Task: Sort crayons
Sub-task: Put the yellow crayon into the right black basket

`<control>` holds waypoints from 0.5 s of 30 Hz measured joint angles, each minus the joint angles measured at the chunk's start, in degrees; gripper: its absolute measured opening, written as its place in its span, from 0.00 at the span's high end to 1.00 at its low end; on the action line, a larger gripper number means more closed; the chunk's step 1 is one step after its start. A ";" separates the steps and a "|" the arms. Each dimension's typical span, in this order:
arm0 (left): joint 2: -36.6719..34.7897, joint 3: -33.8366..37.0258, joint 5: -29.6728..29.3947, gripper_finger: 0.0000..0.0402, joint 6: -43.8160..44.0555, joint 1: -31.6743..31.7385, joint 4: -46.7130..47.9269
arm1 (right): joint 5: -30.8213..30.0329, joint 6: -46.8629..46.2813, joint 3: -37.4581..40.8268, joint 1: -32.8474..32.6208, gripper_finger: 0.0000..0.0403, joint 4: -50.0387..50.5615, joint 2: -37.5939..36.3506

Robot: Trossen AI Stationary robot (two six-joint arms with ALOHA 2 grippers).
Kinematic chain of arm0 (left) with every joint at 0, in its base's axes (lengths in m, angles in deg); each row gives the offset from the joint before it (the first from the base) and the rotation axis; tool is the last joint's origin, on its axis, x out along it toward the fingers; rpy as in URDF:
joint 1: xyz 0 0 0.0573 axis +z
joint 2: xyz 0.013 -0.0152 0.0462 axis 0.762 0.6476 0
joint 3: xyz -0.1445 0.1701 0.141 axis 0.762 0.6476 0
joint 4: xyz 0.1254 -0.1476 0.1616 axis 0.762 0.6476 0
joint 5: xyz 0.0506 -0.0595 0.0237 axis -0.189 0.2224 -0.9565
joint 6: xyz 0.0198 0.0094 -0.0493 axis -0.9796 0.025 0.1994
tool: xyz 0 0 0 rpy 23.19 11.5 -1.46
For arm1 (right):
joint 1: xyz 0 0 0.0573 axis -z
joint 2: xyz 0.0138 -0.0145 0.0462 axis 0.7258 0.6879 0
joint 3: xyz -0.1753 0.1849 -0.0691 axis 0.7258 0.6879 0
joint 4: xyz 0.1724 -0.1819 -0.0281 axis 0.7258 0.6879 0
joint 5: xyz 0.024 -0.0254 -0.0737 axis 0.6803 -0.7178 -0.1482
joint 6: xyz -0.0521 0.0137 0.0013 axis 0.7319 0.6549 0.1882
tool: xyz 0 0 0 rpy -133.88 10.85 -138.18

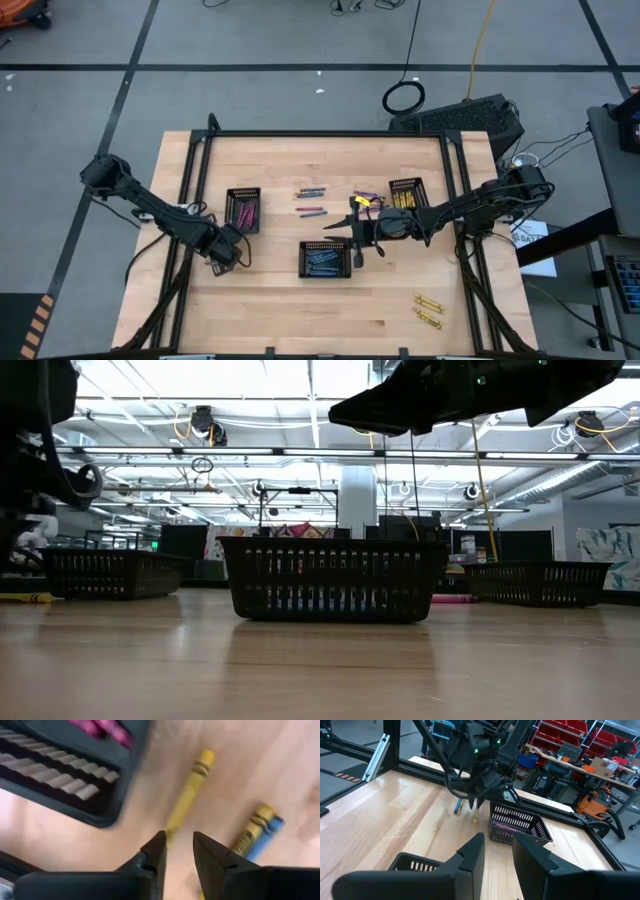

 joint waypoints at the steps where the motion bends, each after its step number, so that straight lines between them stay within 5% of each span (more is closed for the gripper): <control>1: -0.02 0.00 -1.39 0.74 0.01 0.04 -0.09 | 0.00 0.00 0.00 0.00 0.79 -0.21 0.00; 8: -0.02 2.29 -4.47 0.65 -0.21 0.04 -0.96 | -0.02 -0.02 -0.02 0.00 0.79 -0.40 -0.02; 15: -0.17 3.87 -3.54 0.74 -0.39 -0.09 -5.15 | -0.02 0.00 -0.02 0.00 0.79 -0.42 -0.02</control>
